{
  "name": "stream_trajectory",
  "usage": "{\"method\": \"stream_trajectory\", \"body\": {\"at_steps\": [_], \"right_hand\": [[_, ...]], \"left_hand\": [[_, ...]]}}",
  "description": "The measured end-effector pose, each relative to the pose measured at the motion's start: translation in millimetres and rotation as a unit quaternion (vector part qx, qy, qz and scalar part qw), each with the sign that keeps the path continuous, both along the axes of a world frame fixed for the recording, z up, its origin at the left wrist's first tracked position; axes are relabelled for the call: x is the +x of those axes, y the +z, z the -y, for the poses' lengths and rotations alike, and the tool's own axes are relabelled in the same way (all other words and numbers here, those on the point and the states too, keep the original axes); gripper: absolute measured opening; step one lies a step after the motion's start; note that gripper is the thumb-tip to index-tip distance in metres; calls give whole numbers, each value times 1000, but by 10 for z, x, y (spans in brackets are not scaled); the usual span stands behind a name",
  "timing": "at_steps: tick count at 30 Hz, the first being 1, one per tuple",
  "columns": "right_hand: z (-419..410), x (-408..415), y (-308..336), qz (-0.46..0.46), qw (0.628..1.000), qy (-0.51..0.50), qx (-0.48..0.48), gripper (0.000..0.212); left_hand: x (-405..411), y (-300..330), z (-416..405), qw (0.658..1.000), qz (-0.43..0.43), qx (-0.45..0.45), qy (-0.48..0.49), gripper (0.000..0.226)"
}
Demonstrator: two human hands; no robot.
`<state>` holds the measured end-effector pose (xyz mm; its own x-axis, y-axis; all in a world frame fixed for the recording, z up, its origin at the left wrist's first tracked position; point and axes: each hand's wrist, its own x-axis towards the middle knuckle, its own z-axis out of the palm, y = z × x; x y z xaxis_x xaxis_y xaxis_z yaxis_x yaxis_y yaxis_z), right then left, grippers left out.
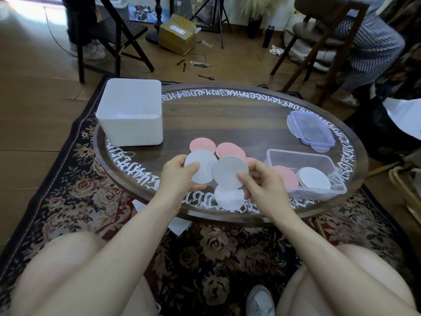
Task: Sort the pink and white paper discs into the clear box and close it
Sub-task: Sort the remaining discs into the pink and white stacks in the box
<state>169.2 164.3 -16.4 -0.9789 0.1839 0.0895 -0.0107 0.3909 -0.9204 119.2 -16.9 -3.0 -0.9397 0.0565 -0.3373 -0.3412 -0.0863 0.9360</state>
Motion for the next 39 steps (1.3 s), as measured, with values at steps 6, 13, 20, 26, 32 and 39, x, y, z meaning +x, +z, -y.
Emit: {"method": "stream_trajectory", "body": {"at_steps": [6,13,20,26,32,39], "right_hand": [[-13,-19,-7,59,998,1,-38,15],[-20,-15,-3,83,995,0,-63,13],[2,-18,57,85,989,25,-116,2],[15,7,77,89,987,39,-126,10],[16,59,24,103,989,77,-68,9],[12,49,-61,64,991,78,86,18]], "left_hand": [[42,-12,-63,997,10,54,-61,14],[71,-34,-79,993,4,77,-92,25],[33,-66,-41,987,50,124,-87,27],[65,-41,-46,986,20,116,-115,16],[97,-89,-88,984,-67,6,-166,19],[128,-140,-48,768,-383,-467,-214,14]]}}
